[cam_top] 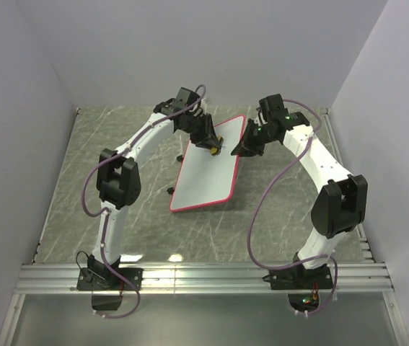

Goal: Erase the whiteboard

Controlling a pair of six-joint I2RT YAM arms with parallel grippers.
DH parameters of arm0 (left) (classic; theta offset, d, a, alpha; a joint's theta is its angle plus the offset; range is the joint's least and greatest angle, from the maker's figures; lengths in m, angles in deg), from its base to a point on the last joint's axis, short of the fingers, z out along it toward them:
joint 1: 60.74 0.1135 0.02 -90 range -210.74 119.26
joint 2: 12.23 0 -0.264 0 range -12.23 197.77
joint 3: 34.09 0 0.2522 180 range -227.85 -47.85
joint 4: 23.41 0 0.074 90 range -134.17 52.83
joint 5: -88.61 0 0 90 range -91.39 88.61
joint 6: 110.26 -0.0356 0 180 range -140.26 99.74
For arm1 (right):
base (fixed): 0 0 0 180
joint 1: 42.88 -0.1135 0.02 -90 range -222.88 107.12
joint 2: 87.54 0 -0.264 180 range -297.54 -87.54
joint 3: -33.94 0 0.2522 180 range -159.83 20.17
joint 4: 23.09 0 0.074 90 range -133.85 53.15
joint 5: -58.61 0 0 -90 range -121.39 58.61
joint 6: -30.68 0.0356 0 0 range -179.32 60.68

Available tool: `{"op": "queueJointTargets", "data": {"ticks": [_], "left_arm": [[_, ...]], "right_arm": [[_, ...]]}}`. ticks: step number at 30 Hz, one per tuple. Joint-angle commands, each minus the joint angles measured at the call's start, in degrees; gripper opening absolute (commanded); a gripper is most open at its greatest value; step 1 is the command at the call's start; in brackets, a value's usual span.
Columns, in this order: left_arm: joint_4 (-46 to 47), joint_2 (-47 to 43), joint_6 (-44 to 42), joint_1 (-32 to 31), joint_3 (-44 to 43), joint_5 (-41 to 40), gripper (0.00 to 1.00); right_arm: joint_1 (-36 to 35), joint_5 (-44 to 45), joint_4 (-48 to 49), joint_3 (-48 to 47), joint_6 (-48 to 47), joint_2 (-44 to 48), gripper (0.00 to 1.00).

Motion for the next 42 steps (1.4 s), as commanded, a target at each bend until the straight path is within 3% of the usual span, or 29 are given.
{"op": "queueJointTargets", "data": {"ticks": [1, 7, 19, 30, 36, 42], "left_arm": [[4.86, -4.15, 1.93, -5.78, 0.56, 11.22, 0.0], [6.19, -4.77, 2.29, -5.43, 0.12, 12.64, 0.0], [-9.72, 10.17, -8.87, -3.59, -3.39, -13.53, 0.0], [-13.33, 12.9, -14.5, -1.13, -1.99, -21.02, 0.0], [-12.01, 11.5, -15.99, -0.77, -3.3, -15.08, 0.0], [-7.62, 4.82, -21.27, -5.25, -5.33, -6.8, 0.0]], "right_arm": [[-2.72, 1.11, 1.07, -0.01, -1.94, 0.28, 0.0], [-3.24, 1.55, -0.25, -1.68, -2.82, -0.95, 0.0], [-4.21, 3.22, -3.32, -2.12, -4.58, -0.07, 0.0], [-4.83, 3.75, -4.29, -3.79, -4.49, -1.12, 0.0], [-5.79, 4.01, -5.08, -5.98, -4.67, -2.7, 0.0], [-6.93, 4.8, -7.1, -8.18, -5.72, -4.37, 0.0]]}}
